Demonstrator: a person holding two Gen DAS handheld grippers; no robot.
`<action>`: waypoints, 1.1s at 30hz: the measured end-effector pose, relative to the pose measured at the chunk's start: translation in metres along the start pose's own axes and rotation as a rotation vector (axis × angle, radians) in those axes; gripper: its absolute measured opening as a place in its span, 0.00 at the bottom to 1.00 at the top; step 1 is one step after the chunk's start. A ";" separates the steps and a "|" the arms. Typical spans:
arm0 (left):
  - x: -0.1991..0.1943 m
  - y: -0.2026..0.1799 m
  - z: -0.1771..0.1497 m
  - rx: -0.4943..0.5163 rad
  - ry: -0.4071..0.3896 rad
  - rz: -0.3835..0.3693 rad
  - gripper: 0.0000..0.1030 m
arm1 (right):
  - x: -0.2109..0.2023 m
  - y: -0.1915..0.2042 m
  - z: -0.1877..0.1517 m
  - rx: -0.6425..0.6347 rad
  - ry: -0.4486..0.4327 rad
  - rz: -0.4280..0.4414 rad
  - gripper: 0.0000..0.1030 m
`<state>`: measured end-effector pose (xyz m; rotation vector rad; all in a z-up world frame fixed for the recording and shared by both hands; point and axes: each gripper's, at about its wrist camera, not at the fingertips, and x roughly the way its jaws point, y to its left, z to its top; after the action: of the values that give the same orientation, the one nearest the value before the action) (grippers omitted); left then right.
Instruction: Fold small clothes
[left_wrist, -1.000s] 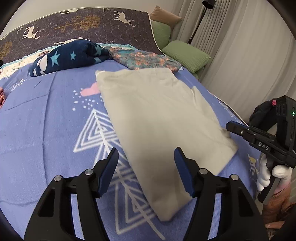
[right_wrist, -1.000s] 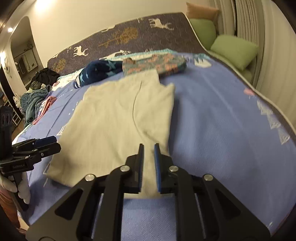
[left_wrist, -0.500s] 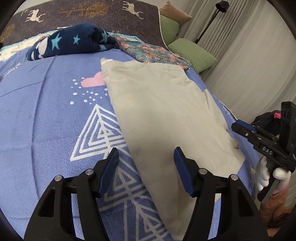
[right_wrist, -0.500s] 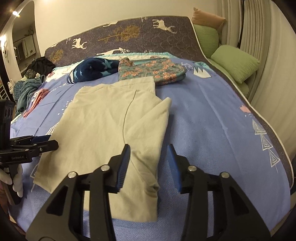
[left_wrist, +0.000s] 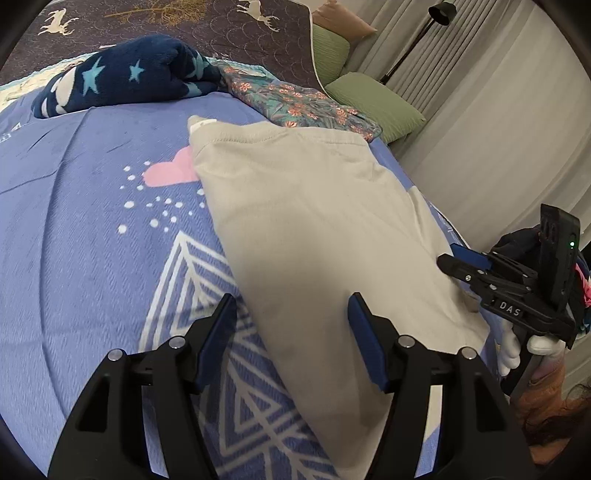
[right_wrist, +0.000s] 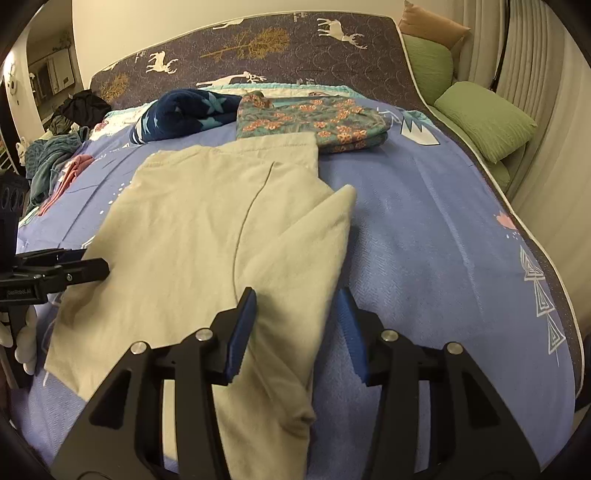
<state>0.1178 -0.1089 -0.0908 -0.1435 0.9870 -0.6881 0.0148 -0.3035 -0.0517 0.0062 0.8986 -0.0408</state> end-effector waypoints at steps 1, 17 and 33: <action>0.002 0.001 0.002 0.002 0.002 -0.003 0.62 | 0.002 0.000 0.002 -0.002 0.003 0.001 0.47; 0.021 0.023 0.036 -0.031 0.014 -0.085 0.63 | 0.068 -0.060 0.042 0.176 0.136 0.497 0.52; 0.043 0.039 0.072 -0.094 -0.019 -0.120 0.19 | 0.117 -0.049 0.085 0.195 0.175 0.692 0.15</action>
<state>0.2098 -0.1171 -0.0976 -0.2933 0.9985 -0.7484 0.1528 -0.3584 -0.0898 0.5075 1.0239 0.5241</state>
